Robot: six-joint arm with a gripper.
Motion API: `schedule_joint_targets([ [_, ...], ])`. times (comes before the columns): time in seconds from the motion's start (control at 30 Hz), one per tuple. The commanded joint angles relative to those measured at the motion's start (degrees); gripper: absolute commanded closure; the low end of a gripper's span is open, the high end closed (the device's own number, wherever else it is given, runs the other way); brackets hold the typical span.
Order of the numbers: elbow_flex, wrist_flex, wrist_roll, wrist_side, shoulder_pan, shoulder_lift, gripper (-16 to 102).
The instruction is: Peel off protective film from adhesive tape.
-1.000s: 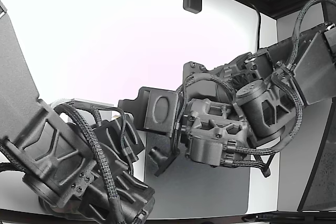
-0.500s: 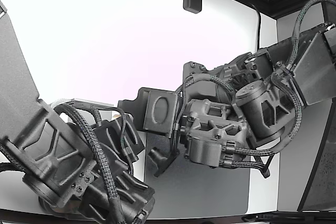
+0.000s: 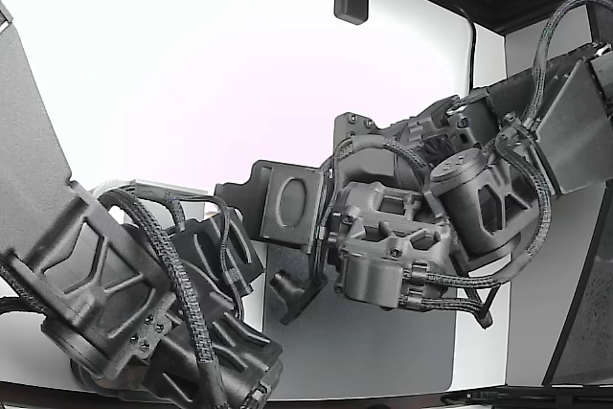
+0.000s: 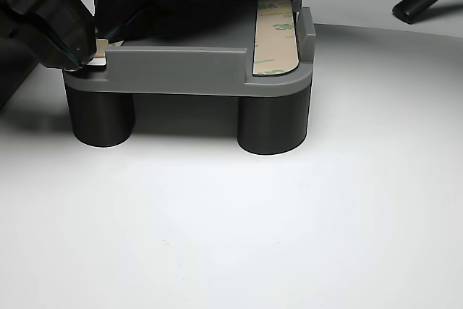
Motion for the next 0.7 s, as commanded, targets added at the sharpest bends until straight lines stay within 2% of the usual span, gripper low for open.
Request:
schedule_joint_targets([
  [0.0,-1.8,0.0,0.2,0.0,-0.7,1.1,98],
  [0.67,-3.8,0.9,1.3,0.1,-0.1,-1.1,98],
])
